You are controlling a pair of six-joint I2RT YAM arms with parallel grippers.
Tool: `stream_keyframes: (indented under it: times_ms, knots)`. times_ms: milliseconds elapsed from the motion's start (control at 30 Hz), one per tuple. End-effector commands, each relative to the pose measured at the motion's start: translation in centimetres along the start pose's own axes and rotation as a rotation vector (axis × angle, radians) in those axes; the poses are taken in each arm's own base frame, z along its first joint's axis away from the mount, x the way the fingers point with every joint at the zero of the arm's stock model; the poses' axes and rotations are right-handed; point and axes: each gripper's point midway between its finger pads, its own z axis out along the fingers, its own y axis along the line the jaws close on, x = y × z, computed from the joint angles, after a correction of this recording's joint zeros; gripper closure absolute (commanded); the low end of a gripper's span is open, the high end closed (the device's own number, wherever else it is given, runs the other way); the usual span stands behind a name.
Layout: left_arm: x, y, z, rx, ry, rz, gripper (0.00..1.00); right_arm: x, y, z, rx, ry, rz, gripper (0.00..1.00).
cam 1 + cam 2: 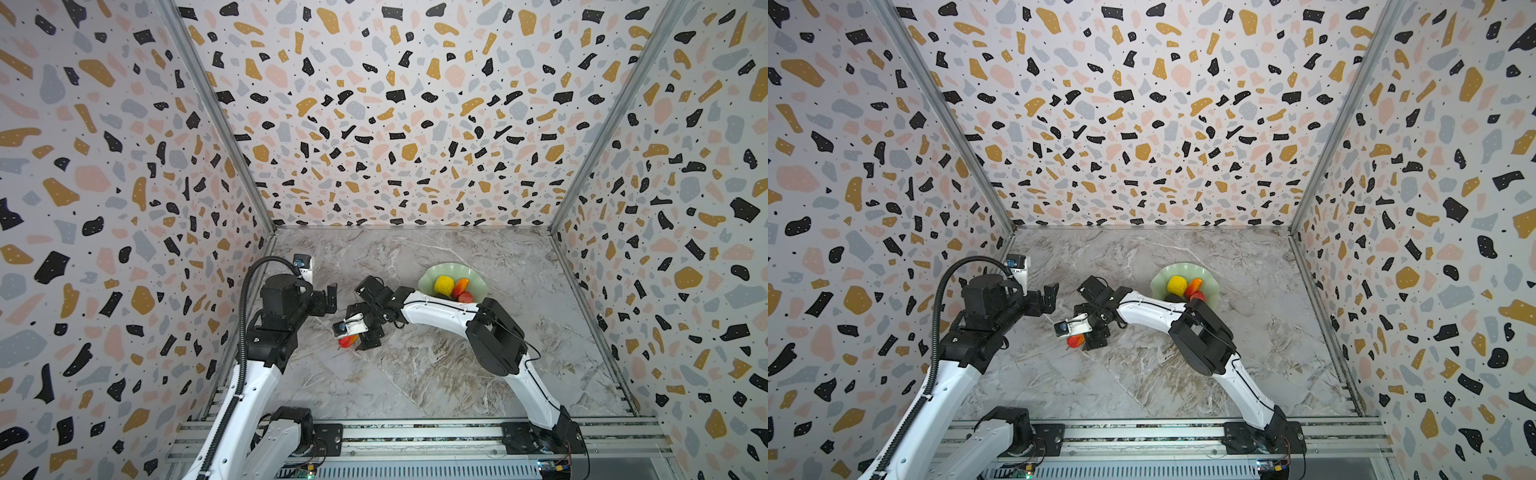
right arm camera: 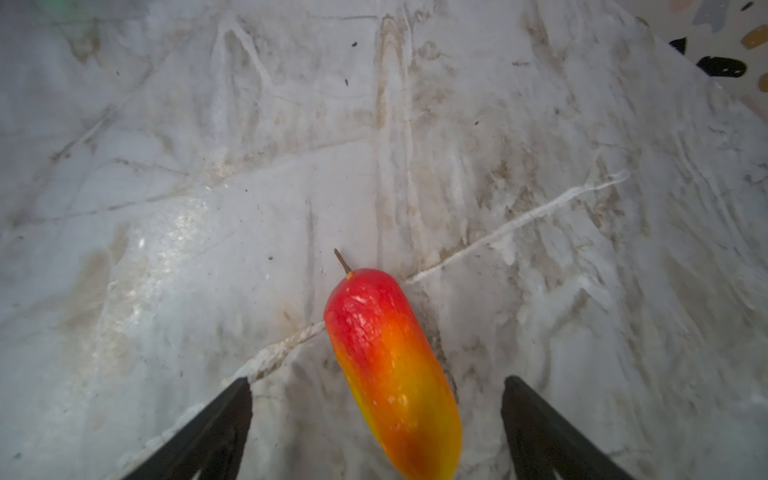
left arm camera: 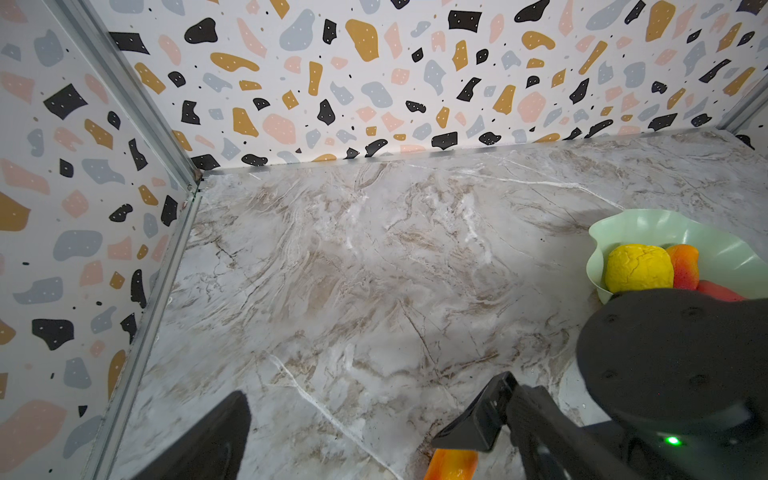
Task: Place and organize the fake fruits in the fruit bowl
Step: 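Move the right gripper back over the red-yellow mango, then close the right gripper on the red-yellow mango and lift it, then carry the mango into the green bowl and release it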
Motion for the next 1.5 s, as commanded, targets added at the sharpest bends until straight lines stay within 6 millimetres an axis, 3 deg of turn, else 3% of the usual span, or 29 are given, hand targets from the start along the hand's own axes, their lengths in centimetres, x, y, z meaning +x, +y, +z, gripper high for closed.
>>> stream_keyframes:
  times_ms: [0,400,700,767,900,1100,1267,1467]
  knots:
    - [-0.7,0.4,-0.3,-0.019,-0.043,0.000,0.01,-1.4,0.8,-0.3,-0.061,-0.025,0.007,0.08]
    - [-0.8,0.4,-0.5,-0.017,-0.049,-0.001,0.00,-0.3,1.1,1.9,-0.093,0.001,0.097,0.38]
    - [-0.8,0.4,-0.5,-0.018,-0.051,-0.001,0.00,-0.1,1.5,0.5,-0.095,0.027,0.116,0.63]
    - [-0.8,0.4,-0.5,-0.018,-0.051,-0.001,0.00,-0.6,1.5,-1.0,-0.098,-0.007,0.133,0.66]
    - [-0.9,0.4,-0.5,-0.018,-0.052,-0.001,0.00,-2.2,1.0,-5.9,-0.055,-0.140,0.181,0.68]
    - [-0.8,0.4,-0.4,-0.019,-0.047,-0.002,0.00,-1.3,-0.2,-14.9,0.132,-0.291,0.313,0.76]
    - [-0.8,0.3,-0.3,-0.016,-0.044,-0.001,0.00,3.7,-1.6,-20.6,0.386,-0.314,0.515,0.77]
    - [-0.7,0.2,0.0,-0.006,-0.036,-0.002,0.00,10.3,-2.9,-23.6,0.609,-0.213,0.719,0.78]
